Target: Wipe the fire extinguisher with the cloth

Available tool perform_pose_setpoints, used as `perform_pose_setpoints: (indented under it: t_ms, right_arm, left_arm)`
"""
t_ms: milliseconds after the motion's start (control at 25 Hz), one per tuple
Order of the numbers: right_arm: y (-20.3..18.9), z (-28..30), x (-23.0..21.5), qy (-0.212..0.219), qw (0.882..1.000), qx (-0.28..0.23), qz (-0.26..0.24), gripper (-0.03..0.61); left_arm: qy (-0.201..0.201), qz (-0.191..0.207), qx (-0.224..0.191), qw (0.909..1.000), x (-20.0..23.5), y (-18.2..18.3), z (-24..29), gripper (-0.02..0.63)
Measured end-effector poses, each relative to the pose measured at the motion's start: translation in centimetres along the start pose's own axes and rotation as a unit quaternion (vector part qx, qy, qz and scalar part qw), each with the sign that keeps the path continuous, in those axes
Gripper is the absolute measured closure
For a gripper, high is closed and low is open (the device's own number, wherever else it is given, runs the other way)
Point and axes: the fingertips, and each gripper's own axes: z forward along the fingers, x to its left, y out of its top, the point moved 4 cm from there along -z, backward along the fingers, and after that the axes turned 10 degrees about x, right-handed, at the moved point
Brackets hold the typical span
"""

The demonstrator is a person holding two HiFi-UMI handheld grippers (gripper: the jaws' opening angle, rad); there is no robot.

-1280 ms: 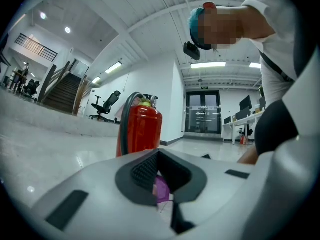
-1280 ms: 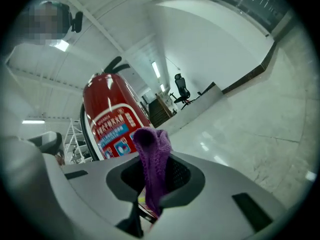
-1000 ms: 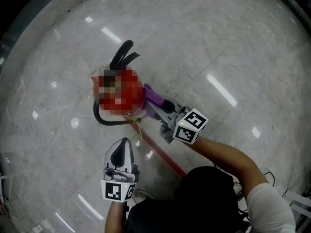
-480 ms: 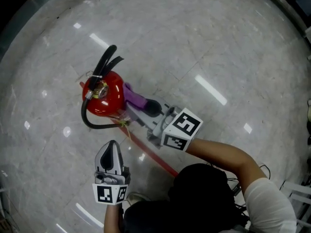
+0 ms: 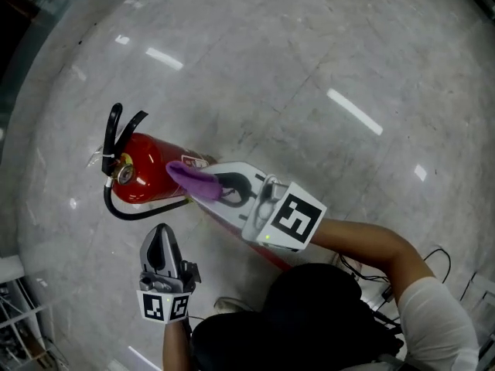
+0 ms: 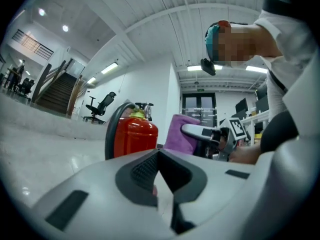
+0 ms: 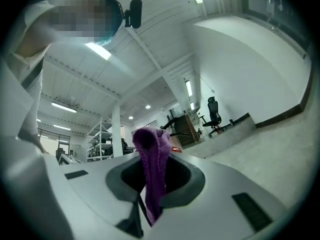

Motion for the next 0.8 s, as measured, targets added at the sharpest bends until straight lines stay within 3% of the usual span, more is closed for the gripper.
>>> perform_pose_setpoints:
  t_ms: [120, 280, 440, 560, 600, 720, 800]
  right_arm:
    - [-1.8, -2.3, -2.8, -0.040, 0.999, 0.026, -0.008, 0.522]
    - [-6.8, -3.6, -5.0, -0.101, 0.992, 0.077, -0.023, 0.522]
    - [-13.3, -2.1, -5.2, -0.142, 0.983, 0.117, -0.022, 0.522]
    - [-15.3, 0.2, -5.3, -0.165, 0.978, 0.122, -0.032, 0.522]
    - [-15.4, 0.3, -5.0, -0.180, 0.975, 0.125, -0.033, 0.522]
    - [-14.7, -0.8, -3.1, -0.247, 0.957, 0.143, -0.045, 0.522]
    - [-14.2, -0.4, -2.0, -0.281, 0.947, 0.147, -0.043, 0.522]
  left_arm:
    - [0.004, 0.010, 0.035, 0.9993, -0.1, 0.7, -0.3, 0.608]
    - [0.003, 0.056, 0.068, 0.9961, 0.1, 1.3, -0.6, 0.609]
    - [-0.006, 0.042, 0.070, 0.9966, 2.6, -2.5, -1.3, 0.609]
    - [0.004, 0.024, 0.080, 0.9965, 5.6, -4.2, -0.7, 0.608]
    - [-0.013, 0.012, 0.085, 0.9962, 5.8, -4.6, -0.4, 0.609]
    - [-0.117, -0.003, 0.072, 0.9905, 5.4, -4.8, 0.1, 0.608]
    - [-0.148, 0.004, 0.061, 0.9870, 6.2, -4.4, -0.3, 0.609]
